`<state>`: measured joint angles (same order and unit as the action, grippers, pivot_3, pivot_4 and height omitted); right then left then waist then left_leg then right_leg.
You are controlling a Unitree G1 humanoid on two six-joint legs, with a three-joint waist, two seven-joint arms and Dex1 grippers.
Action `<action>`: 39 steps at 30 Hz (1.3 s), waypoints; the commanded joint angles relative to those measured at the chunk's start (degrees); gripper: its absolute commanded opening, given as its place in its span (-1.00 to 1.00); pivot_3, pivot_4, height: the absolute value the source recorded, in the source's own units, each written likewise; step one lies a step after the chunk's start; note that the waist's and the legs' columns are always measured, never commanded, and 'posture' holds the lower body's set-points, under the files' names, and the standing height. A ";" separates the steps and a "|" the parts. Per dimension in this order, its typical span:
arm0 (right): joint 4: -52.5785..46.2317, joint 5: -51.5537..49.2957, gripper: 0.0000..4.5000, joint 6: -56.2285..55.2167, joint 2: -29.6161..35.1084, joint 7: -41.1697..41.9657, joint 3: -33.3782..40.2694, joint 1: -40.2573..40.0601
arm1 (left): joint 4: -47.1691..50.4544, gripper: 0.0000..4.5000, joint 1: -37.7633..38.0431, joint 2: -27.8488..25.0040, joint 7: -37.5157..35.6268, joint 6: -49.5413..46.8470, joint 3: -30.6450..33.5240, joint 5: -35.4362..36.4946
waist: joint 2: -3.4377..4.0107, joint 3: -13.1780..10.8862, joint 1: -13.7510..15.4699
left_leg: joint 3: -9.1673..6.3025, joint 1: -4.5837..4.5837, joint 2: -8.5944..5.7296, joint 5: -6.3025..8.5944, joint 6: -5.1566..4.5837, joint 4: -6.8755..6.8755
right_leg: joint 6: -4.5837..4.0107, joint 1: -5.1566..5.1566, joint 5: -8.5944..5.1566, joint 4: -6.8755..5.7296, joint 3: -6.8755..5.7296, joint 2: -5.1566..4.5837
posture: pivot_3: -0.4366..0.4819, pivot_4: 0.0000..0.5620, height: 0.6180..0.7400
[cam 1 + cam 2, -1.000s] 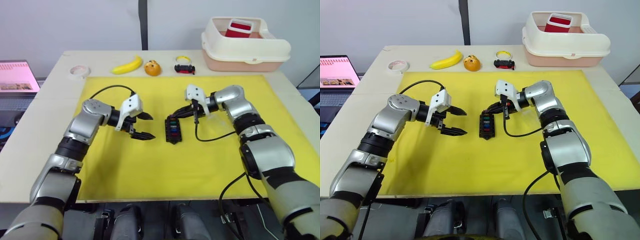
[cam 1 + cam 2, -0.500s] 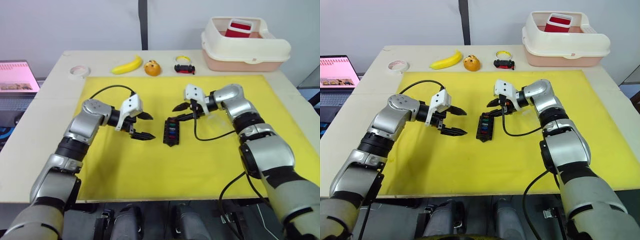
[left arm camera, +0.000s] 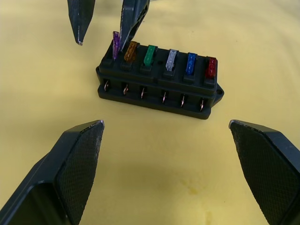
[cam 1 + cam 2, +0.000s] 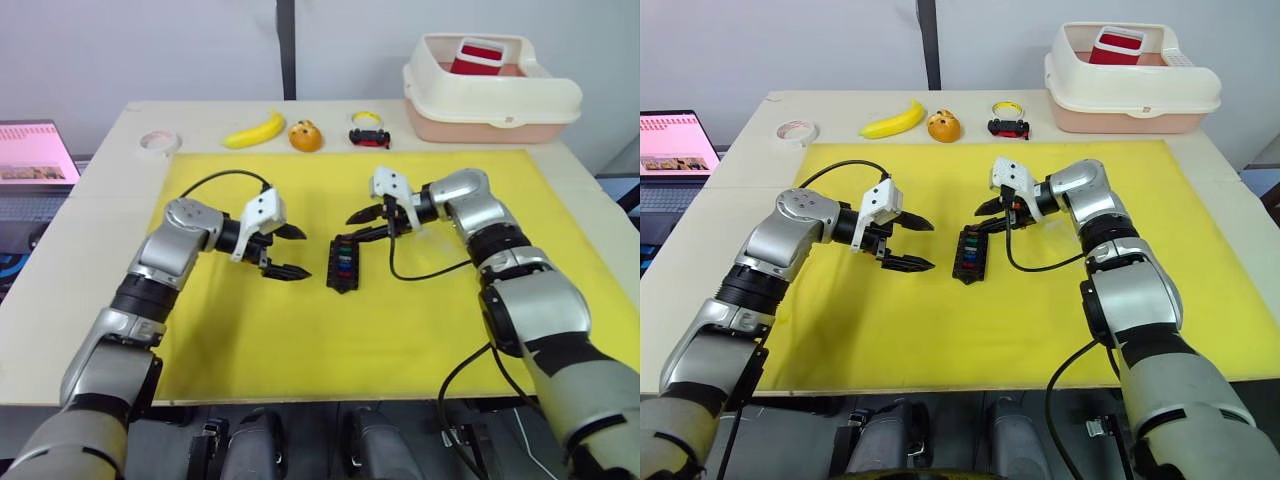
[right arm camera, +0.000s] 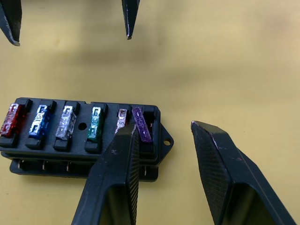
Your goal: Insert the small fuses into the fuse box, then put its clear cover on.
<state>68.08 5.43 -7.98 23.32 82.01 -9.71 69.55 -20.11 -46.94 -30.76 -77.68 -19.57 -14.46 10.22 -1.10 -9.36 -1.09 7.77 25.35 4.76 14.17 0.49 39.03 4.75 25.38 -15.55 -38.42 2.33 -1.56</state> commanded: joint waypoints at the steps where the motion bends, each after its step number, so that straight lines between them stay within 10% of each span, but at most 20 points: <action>1: -2.44 -0.84 -0.28 0.29 0.50 0.54 0.86 1.03 | 0.72 1.00 -1.02 0.14 -0.23 0.77 0.70 0.40 | 0.00 0.00 0.01 | 0.00 0.00 0.00 0.00 0.00 0.00 | 0.00 0.00 0.00 0.00 0.00 0.00 | -0.05 -0.47 0.98; 6: -2.95 -1.07 -0.99 0.83 0.64 0.99 0.99 0.74 | 0.25 1.00 -1.33 0.40 -0.13 0.96 0.63 0.26 | 0.00 0.00 0.03 | 0.00 0.00 0.00 0.00 0.00 0.00 | 0.00 0.00 0.00 0.00 0.00 0.00 | -0.05 -0.47 0.98; 39: -9.71 0.17 -0.99 3.39 2.20 0.26 -1.54 -1.48 | -1.18 1.00 -1.98 1.70 -0.23 1.73 0.36 0.01 | 0.00 0.00 0.07 | 0.00 0.00 0.00 0.00 0.00 0.00 | 0.00 0.01 0.00 0.00 0.00 0.00 | -0.05 -0.47 0.98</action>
<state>60.42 5.43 -4.11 24.43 82.39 -11.21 67.86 -21.90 -47.49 -29.11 -77.65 -18.51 -14.56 10.17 -1.09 -9.36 -1.02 7.77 25.36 4.76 14.17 0.49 39.03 4.75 25.38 -15.55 -38.43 2.33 -1.56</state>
